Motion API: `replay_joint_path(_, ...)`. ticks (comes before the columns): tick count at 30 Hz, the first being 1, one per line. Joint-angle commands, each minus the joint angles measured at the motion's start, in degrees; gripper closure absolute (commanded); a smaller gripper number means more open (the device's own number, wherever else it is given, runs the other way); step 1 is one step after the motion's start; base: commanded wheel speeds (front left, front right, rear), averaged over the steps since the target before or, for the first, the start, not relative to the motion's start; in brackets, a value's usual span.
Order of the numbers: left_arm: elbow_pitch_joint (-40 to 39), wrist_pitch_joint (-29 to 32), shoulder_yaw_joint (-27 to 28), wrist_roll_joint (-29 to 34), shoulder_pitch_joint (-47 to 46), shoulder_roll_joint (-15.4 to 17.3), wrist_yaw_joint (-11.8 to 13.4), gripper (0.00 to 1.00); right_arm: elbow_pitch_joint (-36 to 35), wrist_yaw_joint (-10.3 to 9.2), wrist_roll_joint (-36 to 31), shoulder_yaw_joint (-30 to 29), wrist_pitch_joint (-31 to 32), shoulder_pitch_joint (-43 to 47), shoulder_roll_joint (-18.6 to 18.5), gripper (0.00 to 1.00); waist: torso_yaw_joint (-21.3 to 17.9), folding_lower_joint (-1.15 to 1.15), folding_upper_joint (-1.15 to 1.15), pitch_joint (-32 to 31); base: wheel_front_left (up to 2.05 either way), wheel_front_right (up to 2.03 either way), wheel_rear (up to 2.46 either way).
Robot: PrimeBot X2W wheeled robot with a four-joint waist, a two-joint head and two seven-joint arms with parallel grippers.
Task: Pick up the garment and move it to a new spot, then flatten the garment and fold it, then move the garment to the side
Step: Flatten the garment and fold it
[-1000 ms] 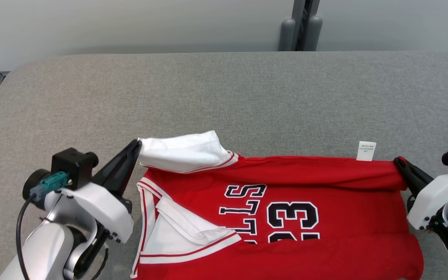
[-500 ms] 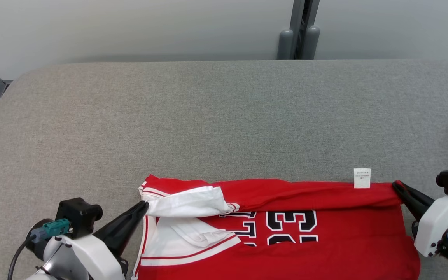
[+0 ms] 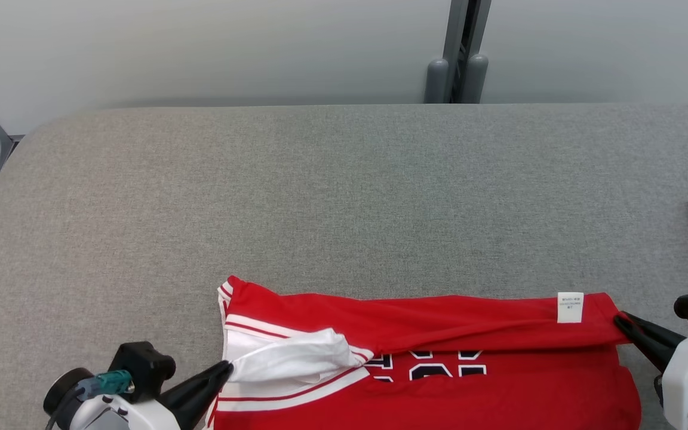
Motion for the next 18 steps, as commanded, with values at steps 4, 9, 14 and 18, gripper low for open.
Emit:
replay_joint_path(4, -0.3, 1.1, -1.1, 0.8, 0.7, 1.2, -0.4, 1.0, -1.3, -0.04, -3.7, 0.9, 0.7, 0.7, -1.2, 1.0, -0.3, 0.0, 0.0, -0.3, 0.0, 0.0, 0.0)
replay_joint_path(9, -0.2, 2.0, -2.3, 2.2, 0.2, 1.9, -0.4, 1.0, -2.9, -0.04, -5.5, 1.2, 1.1, 1.2, -1.6, 0.0, -0.5, 0.0, 0.0, -0.1, 0.0, 0.0, 0.0)
replay_joint_path(14, 0.5, 2.9, -3.4, 2.9, 0.4, 2.2, -0.5, 1.0, -8.4, -0.04, -5.3, 1.4, 4.3, 3.0, -3.7, 0.0, -0.6, 0.0, 0.0, -0.3, 0.0, 0.0, 0.0)
replay_joint_path(18, 1.1, 3.3, -4.1, 3.8, 1.0, 2.9, -0.3, 1.0, -13.3, -0.04, -5.3, 1.4, 7.3, 4.2, -6.6, 0.0, -1.0, 0.0, 0.0, -0.6, 0.0, 0.0, 0.0)
